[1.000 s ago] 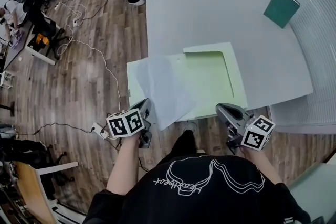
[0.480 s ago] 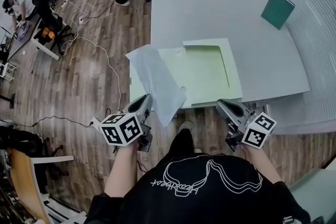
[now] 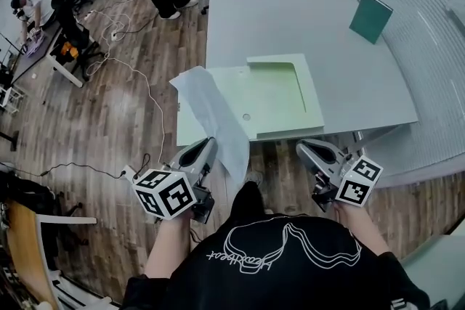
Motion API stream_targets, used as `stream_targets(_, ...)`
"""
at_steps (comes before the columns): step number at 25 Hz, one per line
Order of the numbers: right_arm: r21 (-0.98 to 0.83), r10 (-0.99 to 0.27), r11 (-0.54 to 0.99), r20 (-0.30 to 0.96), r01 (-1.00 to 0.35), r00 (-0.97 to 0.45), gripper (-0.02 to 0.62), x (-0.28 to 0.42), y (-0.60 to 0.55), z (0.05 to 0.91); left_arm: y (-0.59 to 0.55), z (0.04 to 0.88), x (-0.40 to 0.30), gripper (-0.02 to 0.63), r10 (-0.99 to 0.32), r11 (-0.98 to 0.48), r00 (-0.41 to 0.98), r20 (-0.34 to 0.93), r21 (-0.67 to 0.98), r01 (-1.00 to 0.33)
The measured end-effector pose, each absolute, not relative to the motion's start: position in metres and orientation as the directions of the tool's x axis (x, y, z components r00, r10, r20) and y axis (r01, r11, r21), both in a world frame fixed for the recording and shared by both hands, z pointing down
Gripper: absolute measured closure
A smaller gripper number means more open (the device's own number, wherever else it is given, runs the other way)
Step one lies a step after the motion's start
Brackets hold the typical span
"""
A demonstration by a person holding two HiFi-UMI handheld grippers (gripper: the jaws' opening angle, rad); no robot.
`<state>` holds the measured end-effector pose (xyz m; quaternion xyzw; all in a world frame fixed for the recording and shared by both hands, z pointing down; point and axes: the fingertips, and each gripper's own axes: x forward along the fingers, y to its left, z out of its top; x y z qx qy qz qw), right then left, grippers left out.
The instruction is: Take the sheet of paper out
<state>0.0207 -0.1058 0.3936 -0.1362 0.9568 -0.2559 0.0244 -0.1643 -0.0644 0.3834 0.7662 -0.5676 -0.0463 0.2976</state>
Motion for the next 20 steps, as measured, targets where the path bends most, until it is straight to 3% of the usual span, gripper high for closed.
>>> stream_targets(7,-0.479,-0.235,0.855,-0.018,-0.198,-0.972,0.586,0.035,-0.075,0.378,-0.032,0.367,-0.128,0.592,-0.889,-0.256,0.408,0.21,0.511,-0.821)
stream_targets(20,-0.424,-0.241,0.878,0.014,-0.224,-0.97,0.586,0.059,-0.055,0.382,-0.015,0.362,-0.081,0.592,-0.861,-0.341,0.476,0.18,0.49,-0.802)
